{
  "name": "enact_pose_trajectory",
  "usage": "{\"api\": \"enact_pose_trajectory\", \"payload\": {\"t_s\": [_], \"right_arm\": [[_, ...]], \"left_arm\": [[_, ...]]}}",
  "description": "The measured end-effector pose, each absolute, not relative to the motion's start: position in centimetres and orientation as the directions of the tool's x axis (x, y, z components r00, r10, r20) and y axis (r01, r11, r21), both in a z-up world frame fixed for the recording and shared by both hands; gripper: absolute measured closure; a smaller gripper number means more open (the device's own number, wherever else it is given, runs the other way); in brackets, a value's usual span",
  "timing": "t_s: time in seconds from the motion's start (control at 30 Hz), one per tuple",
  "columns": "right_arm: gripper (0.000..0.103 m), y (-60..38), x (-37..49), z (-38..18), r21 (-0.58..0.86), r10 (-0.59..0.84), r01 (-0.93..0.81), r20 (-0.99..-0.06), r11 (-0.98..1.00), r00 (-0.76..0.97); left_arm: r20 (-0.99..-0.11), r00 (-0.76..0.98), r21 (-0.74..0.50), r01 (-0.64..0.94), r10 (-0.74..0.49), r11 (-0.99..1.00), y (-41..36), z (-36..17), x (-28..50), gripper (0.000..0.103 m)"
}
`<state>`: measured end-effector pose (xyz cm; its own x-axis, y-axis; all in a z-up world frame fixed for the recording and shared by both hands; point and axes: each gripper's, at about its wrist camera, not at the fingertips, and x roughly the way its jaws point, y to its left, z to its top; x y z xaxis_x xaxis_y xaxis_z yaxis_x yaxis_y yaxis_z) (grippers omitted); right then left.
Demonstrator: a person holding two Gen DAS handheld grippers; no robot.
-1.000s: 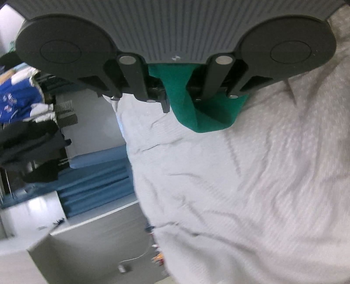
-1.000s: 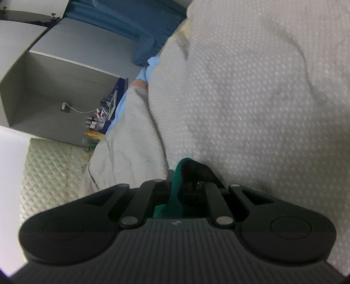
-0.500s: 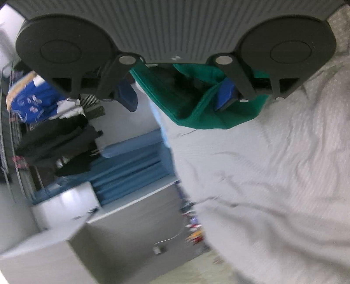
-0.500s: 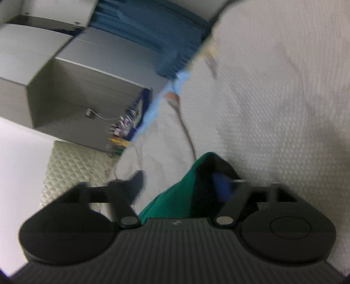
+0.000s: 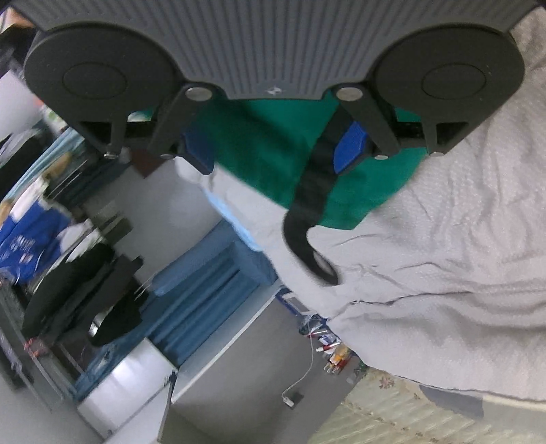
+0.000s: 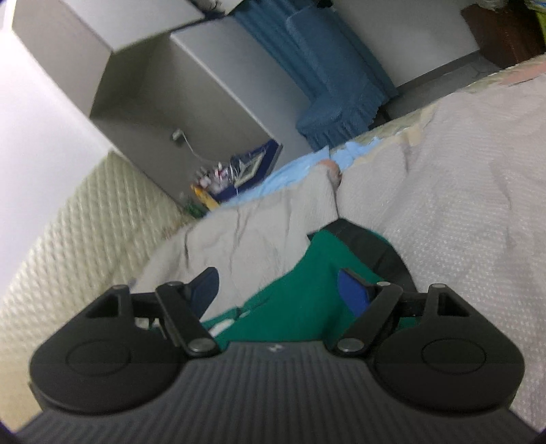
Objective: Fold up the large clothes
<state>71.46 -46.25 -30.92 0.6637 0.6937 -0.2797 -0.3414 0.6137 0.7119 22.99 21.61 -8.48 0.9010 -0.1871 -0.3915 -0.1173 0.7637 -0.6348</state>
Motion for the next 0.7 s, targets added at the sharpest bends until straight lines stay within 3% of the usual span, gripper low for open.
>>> {"api": "enact_pose_trajectory", "payload": {"t_s": [0.37,0.5,0.7], "right_arm": [[0.024,-42.8,74.8,-31.5,0.536,0.614,-0.366,-0.411,0.761,0.674],[0.026,-41.9,76.0,-32.1,0.536,0.666,-0.423,-0.423,0.731,0.614],[0.057,-37.4,78.7,-33.4,0.388,0.618,-0.483,-0.553,0.784,0.559]], "left_arm": [[-0.469,0.869,-0.527,-0.13,-0.16,0.84,20.0,-10.5,26.0,0.022],[-0.498,0.856,-0.5,-0.153,-0.139,0.852,19.6,-11.3,26.8,0.022],[-0.514,0.852,-0.457,-0.172,-0.101,0.873,19.2,-11.7,26.9,0.022]]}}
